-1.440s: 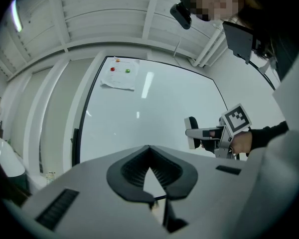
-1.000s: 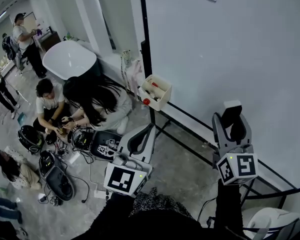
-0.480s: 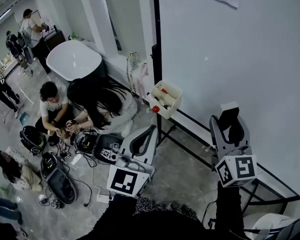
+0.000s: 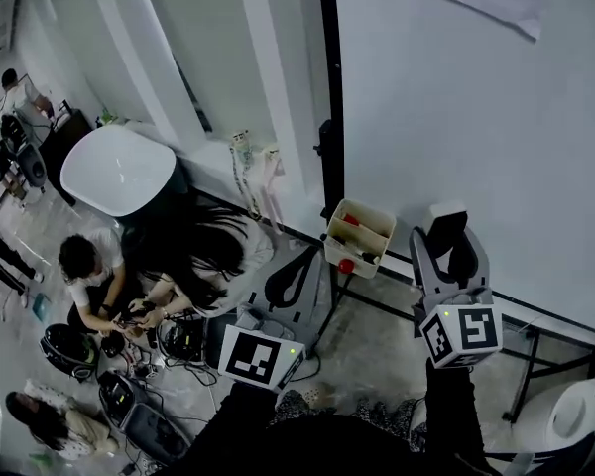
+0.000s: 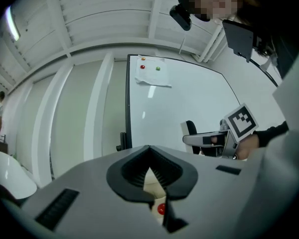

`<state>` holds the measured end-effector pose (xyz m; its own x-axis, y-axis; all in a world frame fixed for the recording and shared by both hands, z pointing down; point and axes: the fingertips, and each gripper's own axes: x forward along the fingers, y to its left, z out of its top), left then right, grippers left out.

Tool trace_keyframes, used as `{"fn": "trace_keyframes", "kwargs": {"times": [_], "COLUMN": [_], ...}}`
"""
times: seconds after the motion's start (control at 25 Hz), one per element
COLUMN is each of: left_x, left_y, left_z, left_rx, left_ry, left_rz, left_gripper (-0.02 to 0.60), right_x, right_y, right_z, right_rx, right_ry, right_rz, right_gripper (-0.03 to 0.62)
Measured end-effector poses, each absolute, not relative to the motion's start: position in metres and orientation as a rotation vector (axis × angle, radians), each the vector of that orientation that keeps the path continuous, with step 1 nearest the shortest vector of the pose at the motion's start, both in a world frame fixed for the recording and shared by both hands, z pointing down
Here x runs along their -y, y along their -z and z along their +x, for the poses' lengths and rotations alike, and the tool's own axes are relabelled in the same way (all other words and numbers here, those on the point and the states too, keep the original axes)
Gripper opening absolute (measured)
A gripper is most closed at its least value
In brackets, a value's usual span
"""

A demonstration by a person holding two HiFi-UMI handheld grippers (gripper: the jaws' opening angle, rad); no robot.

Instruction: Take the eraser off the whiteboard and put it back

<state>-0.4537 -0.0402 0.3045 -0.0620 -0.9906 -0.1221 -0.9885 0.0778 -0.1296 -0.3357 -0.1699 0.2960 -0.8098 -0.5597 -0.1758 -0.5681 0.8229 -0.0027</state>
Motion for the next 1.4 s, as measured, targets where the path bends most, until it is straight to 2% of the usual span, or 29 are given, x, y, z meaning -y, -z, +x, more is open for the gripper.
{"fn": "trace_keyframes", "kwargs": {"times": [0.36,0.64,0.92,1.4], "left_x": [0.061,0.079,0.084,0.085], "left_y": [-0.305,-0.319,-0.359,-0.363], "left_z": [-0.511,-0.527,-0.523,-0.521], "left_rx": [-2.018,-1.944,-1.913,-1.883], "left_ry": [0.016,-0.024,0.015,-0.026], "left_rz": [-2.206,-2.344,-2.486,-2.524], "left_gripper": [0.005,0.005,0.006,0.005], "right_x": [0.174,0.189,0.202,0.213], "right_y": [-0.301,-0.317,-0.349,-0.357], "right_z": [-0.399,-0.423,-0.430,-0.437], "right_rx": [-2.754,-2.721,-2.668,-2.691], "right_ry": [-0.069,-0.110,-0.086,-0.059], "right_rz": [-1.100,-1.273,-1.437,-1.511], "right_gripper": [0.268,0.268,0.268,0.268]}}
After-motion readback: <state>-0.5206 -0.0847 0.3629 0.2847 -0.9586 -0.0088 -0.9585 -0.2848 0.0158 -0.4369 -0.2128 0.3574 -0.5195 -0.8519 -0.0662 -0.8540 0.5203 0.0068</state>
